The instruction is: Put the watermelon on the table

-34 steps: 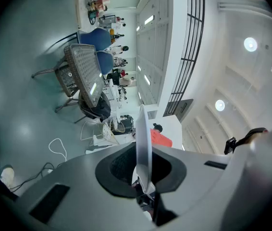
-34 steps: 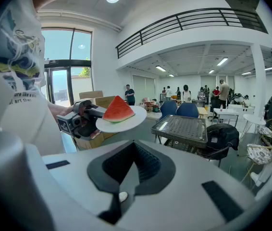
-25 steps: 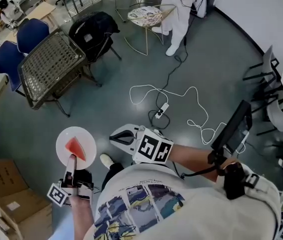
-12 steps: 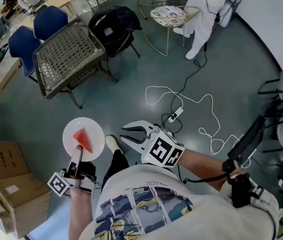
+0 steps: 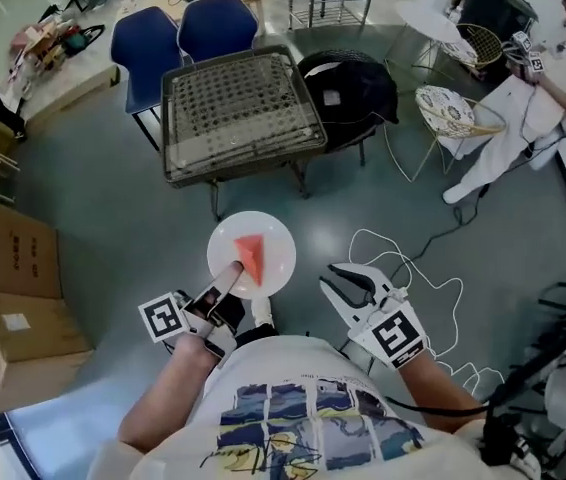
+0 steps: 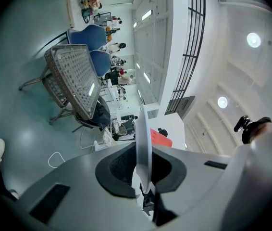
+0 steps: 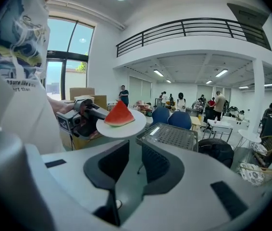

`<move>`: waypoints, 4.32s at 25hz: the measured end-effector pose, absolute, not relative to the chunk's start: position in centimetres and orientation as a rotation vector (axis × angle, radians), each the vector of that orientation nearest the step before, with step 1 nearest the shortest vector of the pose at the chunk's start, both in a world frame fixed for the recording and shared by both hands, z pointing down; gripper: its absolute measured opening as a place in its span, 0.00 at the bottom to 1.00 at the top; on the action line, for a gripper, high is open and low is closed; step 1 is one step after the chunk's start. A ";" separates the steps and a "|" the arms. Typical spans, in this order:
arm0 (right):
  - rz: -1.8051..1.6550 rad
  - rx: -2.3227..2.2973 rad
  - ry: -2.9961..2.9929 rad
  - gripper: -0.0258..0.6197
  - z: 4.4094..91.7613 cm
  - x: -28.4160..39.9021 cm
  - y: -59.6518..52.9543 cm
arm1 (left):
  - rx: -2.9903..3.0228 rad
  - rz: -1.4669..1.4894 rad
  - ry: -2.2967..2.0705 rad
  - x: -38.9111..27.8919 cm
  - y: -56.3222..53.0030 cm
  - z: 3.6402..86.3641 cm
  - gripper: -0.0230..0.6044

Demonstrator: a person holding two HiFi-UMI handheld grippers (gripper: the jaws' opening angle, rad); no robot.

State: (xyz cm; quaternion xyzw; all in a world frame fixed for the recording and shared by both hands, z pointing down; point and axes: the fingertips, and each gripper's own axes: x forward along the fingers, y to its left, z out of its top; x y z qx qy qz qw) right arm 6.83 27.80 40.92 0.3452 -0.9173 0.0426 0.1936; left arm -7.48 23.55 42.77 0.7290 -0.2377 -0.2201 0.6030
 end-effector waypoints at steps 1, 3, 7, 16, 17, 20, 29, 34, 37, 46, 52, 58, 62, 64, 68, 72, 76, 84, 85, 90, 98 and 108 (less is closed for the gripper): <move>0.133 0.967 -2.573 0.14 40.8 6.0 26.8 | 1.688 -0.504 -0.546 -8.1 22.3 42.9 0.08; 0.156 0.953 -2.560 0.14 41.0 4.2 25.1 | 1.689 -0.492 -0.544 -9.3 19.8 43.3 0.08; 0.202 0.970 -2.576 0.14 41.8 1.7 21.2 | 1.699 -0.479 -0.564 -11.2 14.8 43.7 0.08; 0.194 1.022 -2.565 0.14 41.9 6.0 11.2 | 1.669 -0.540 -0.589 -9.9 4.0 44.8 0.08; 0.184 1.025 -2.567 0.14 41.7 6.9 9.9 | 1.666 -0.548 -0.594 -9.3 2.7 44.9 0.08; 0.160 1.024 -2.575 0.14 41.7 9.5 6.1 | 1.662 -0.535 -0.637 -8.2 -1.2 46.1 0.08; 0.234 1.041 -2.524 0.14 43.4 14.7 -2.2 | 1.623 -0.500 -0.724 -6.5 -14.5 51.8 0.08; 0.301 1.108 -2.464 0.14 44.6 15.1 -8.0 | 1.590 -0.447 -0.755 -7.4 -22.6 57.4 0.08; 0.352 1.151 -2.409 0.14 44.8 14.5 -11.7 | 1.583 -0.397 -0.780 -8.4 -27.7 60.9 0.08; 0.450 1.192 -2.298 0.14 45.4 10.9 -21.0 | 1.538 -0.264 -0.772 -9.2 -40.3 70.1 0.08; 0.524 1.237 -2.213 0.14 46.0 10.8 -23.5 | 1.509 -0.177 -0.761 -8.7 -44.9 74.4 0.09; 0.558 1.246 -2.181 0.14 46.6 10.2 -25.4 | 1.503 -0.095 -0.755 -8.1 -47.7 76.7 0.09; 0.576 1.255 -2.165 0.14 46.9 10.2 -26.0 | 1.507 -0.076 -0.743 -7.9 -48.8 77.2 0.09; 0.584 1.259 -2.159 0.14 47.2 10.2 -26.1 | 1.518 -0.044 -0.758 -7.9 -49.2 77.4 0.09; 0.585 1.263 -2.166 0.14 47.3 9.9 -26.3 | 1.543 0.084 -0.828 -8.3 -49.5 78.3 0.11; 0.589 1.263 -2.166 0.14 47.4 9.6 -26.6 | 1.635 0.310 -0.908 -8.7 -49.5 79.0 0.14; 0.594 1.274 -2.163 0.14 47.5 9.6 -26.7 | 1.734 0.470 -0.977 -8.8 -50.1 78.7 0.18; 0.618 1.292 -2.148 0.14 47.5 10.0 -26.0 | 1.748 0.555 -1.055 -9.3 -50.7 79.1 0.25; 0.624 1.296 -2.148 0.14 47.5 10.1 -26.0 | 1.745 0.554 -1.058 -9.4 -50.7 79.2 0.25; 0.630 1.309 -2.142 0.14 47.5 10.2 -25.6 | 1.717 0.583 -1.088 -9.6 -50.5 79.2 0.26; 0.629 1.314 -2.149 0.14 47.4 10.2 -25.3 | 1.646 0.689 -1.177 -10.5 -49.6 79.3 0.30; 0.627 1.326 -2.163 0.14 47.5 10.4 -25.6 | 1.677 0.820 -1.234 -11.8 -49.3 79.7 0.32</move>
